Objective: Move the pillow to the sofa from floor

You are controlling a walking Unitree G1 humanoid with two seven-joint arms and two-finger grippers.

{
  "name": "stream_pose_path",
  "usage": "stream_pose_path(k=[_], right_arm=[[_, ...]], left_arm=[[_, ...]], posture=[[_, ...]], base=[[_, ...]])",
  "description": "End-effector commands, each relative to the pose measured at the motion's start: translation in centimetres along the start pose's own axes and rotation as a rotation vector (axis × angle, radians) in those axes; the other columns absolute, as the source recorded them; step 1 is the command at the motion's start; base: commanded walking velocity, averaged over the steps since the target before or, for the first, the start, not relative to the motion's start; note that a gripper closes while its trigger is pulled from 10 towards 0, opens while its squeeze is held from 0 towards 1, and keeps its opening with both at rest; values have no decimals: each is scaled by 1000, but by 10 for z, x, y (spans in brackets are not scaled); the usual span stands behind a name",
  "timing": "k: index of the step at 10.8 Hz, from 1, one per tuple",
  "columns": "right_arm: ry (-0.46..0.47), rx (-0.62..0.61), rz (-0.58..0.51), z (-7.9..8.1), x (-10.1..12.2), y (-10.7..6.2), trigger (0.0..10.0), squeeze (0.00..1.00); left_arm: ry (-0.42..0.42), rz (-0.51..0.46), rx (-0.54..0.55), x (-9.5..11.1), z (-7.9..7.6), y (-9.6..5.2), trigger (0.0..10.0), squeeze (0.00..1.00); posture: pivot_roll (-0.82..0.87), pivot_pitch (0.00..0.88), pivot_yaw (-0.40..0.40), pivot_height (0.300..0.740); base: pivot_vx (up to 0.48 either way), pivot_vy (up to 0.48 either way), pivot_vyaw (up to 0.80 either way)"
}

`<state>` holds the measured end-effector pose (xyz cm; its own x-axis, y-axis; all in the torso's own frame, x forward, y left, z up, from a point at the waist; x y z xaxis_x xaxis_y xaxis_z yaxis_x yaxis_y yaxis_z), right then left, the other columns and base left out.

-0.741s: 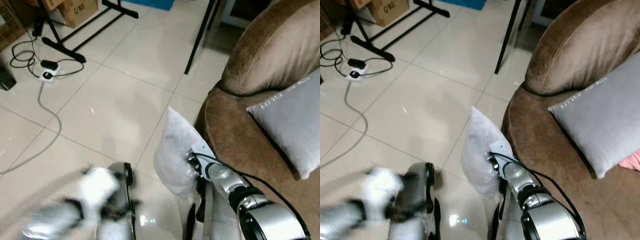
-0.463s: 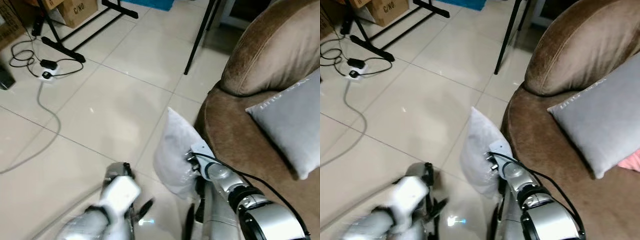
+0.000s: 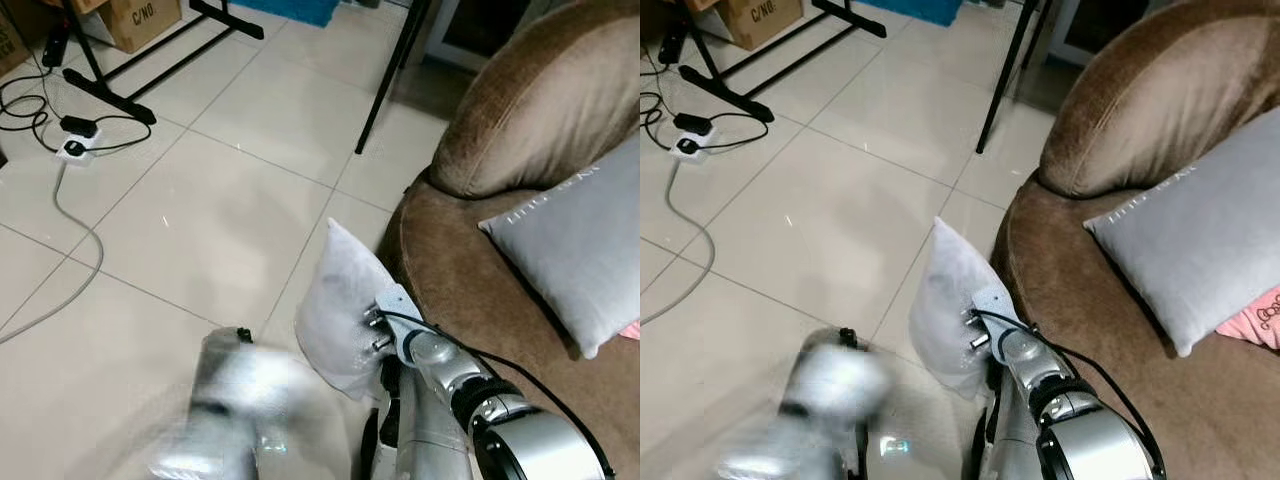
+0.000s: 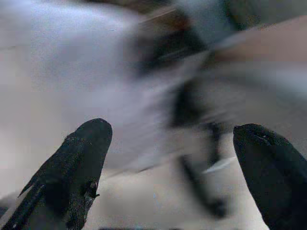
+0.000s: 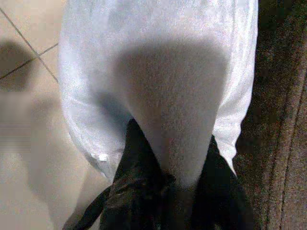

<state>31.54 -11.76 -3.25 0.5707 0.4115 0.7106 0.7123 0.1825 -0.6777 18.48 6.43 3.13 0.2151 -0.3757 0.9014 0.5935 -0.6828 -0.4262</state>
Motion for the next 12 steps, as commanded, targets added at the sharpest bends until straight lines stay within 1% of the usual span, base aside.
stream_pose_path(k=[1, 2, 3, 4, 5, 6, 7, 8, 9, 10, 11, 12], right_arm=[[4, -13, 55, -5, -19, -3, 0, 0], [13, -19, 51, -8, -17, -3, 0, 0], [14, -21, 48, -10, -16, -3, 0, 0], [22, -24, 40, -11, -13, -3, 0, 0], [27, -25, 34, -11, -12, -2, 0, 0], [35, -20, 24, -11, -10, -2, 0, 0], [44, -7, 12, -10, -7, -2, 0, 0], [45, -9, 9, -11, -6, -2, 0, 0], [62, -9, -2, -13, -5, -2, 0, 0], [106, 38, -56, -11, 7, -2, 0, 0], [136, 171, -146, 0, 27, -3, 0, 0], [304, 319, -296, 3, 59, -10, 0, 0]], left_arm=[[-20, -18, -47, 1, 18, -41, 10000, 0], [42, -37, -111, 19, 60, -131, 10000, 0], [58, -20, -125, 20, 65, -140, 10000, 0], [113, 10, -76, 22, 76, -143, 10000, 0], [132, 25, -36, 22, 82, -148, 10000, 0], [140, 36, 19, 23, 91, -157, 10000, 0], [145, 38, 21, 26, 93, -161, 10000, 0], [147, 21, 4, 28, 88, -154, 10000, 0], [140, 7, 12, 26, 84, -150, 10000, 0], [119, -15, 44, 25, 81, -149, 10000, 0], [91, -46, 91, 28, 77, -149, 10000, 0], [66, -54, 220, 27, 81, -145, 10000, 0]], posture=[[342, 146, -125, 546], [340, 146, -123, 546], [341, 140, -121, 546], [340, 135, -116, 546], [339, 132, -115, 546], [341, 121, -121, 546], [339, 110, -126, 546], [334, 98, -130, 546], [322, 76, -130, 546], [313, 51, -134, 546], [289, 0, -137, 546], [245, 0, -123, 546]], base=[[0, 0, 0], [0, 0, 0], [0, 0, 0], [0, 0, 0], [0, 0, 0], [0, 0, 0], [0, 0, 0], [0, 0, 0], [0, 0, 0], [0, 0, 0], [0, 0, 0], [0, 0, 0]])
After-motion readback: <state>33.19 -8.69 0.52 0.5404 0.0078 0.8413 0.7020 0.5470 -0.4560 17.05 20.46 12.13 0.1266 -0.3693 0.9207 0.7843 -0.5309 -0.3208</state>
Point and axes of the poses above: a point about 5 cm out from each wrist's last joint towards the gripper, its own y axis pointing out of the wrist towards the gripper, its own x axis along the axis of the wrist's last joint, z = x × y, the point moved 3 cm from there along y, pointing out of the wrist towards the gripper, and after that the axes turned 3 degrees about y, right-handed, at the moved point
